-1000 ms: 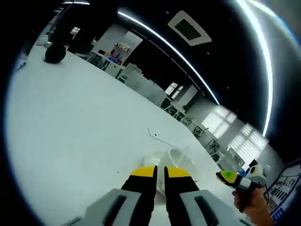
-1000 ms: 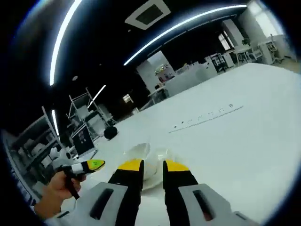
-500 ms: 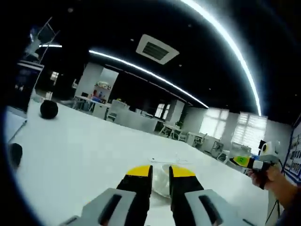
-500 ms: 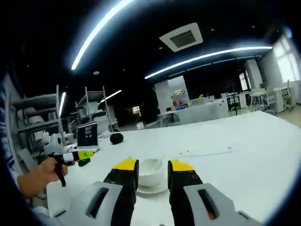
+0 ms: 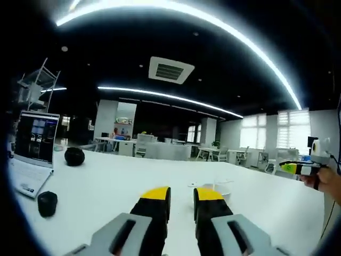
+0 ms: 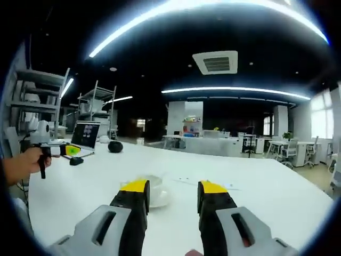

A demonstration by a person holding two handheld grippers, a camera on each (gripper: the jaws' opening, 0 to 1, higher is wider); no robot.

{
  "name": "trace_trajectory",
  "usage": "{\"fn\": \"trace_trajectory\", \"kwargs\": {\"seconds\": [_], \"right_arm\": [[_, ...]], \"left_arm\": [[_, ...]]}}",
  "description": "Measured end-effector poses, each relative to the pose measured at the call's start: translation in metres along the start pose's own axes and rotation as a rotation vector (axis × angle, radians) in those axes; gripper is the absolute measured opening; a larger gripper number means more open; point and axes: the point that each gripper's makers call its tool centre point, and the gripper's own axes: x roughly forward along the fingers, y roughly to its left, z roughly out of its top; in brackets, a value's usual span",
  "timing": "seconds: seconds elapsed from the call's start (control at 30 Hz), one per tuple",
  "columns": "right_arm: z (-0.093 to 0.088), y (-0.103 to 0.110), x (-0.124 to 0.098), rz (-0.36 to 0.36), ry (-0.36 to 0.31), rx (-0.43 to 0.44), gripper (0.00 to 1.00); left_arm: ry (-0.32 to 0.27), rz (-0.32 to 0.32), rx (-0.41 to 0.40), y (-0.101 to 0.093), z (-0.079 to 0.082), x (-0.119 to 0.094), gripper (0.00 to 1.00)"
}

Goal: Tidy tabletop coffee trays, cups and spoons，present forward

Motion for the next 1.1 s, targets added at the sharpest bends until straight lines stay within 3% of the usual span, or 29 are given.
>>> {"fn": "trace_trajectory", "kwargs": {"seconds": [0.2,0.43,0.63,0.7,0.93,1.1], "right_arm": [[0.004,-0.008,-0.021,-0.05,-0.052,-0.037,0.37],[0.005,-0.015,-0.04,-0.088,-0.094,-0.01,0.39],[-0.002,-0.028,-0.057,-0.118,-0.093,-0.003,0.4],[0.0,-0.026,-0.063,-0.112,-0.115,0.036,0.4],[-0.003,-0.024,-0.074,-0.139,-0.105,0.02,0.41],[-0.017,-0.021,-0.082,-0.153,-0.08,0.004,0.44]], "left_arm": [[-0.048,-0.003,0.037,0.004,0.0,-0.016,0.2],[-0.072,0.027,0.076,0.004,0.004,-0.039,0.21],[-0.084,0.073,0.127,0.01,0.007,-0.057,0.23],[-0.087,0.086,0.128,0.012,0.007,-0.062,0.24],[-0.082,0.125,0.126,0.022,0.001,-0.079,0.26],[-0.072,0.158,0.13,0.028,-0.007,-0.088,0.31]]}}
